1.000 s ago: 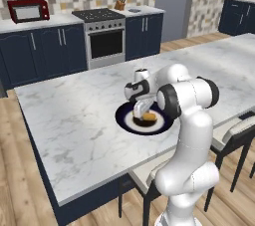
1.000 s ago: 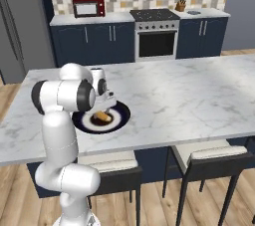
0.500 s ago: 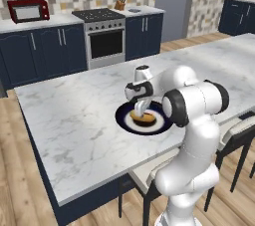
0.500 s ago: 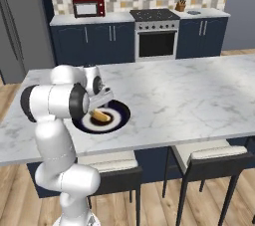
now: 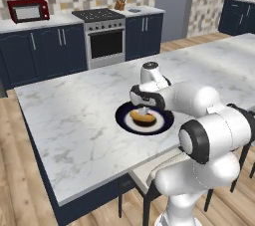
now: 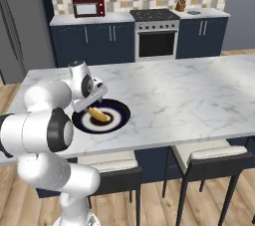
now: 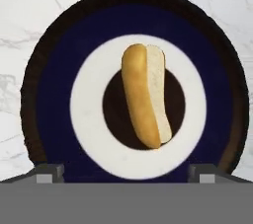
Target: Move the hot dog bun to the plate on the dining table and place the condiment next to that plate. Then navigate to the fridge and take the sausage and place it on the plate as well.
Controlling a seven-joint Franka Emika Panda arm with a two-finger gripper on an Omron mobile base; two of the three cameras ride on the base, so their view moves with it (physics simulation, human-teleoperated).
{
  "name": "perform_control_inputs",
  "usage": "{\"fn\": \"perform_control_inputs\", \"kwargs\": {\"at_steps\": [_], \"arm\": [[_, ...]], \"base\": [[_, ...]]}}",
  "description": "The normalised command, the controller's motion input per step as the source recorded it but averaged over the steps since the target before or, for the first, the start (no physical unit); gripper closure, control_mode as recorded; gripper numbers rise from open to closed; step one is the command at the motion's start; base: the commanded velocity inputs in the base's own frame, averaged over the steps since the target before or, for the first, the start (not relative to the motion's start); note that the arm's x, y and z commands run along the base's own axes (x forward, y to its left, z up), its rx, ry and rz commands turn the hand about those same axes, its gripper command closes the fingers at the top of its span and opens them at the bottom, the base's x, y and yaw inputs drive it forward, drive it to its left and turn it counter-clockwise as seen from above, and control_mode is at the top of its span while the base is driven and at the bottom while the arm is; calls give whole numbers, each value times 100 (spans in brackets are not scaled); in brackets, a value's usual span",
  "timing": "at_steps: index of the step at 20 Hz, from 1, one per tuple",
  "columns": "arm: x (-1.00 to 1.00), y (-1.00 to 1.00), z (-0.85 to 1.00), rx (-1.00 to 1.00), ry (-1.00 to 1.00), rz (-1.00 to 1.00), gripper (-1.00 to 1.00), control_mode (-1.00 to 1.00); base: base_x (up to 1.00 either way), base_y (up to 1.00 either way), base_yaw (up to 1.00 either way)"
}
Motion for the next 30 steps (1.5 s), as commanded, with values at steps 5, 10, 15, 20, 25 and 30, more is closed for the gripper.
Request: {"fn": "perform_control_inputs", "kwargs": {"at_steps": [5, 10, 15, 20, 25, 30], "arm": [[-83, 9, 90, 5, -17, 0, -100, -100], [-77, 10, 97, 10, -12, 0, -100, -100], [-81, 22, 80, 13, -11, -4, -100, -100], [-93, 35, 62, 11, -12, -11, -100, -100], [-100, 28, 30, 8, -18, -15, -100, -100], [-100, 22, 1, 1, -41, -15, -100, -100]], "base": [[0, 0, 0], [0, 0, 0], [0, 0, 0], [0, 0, 0], [0, 0, 0], [0, 0, 0]]}}
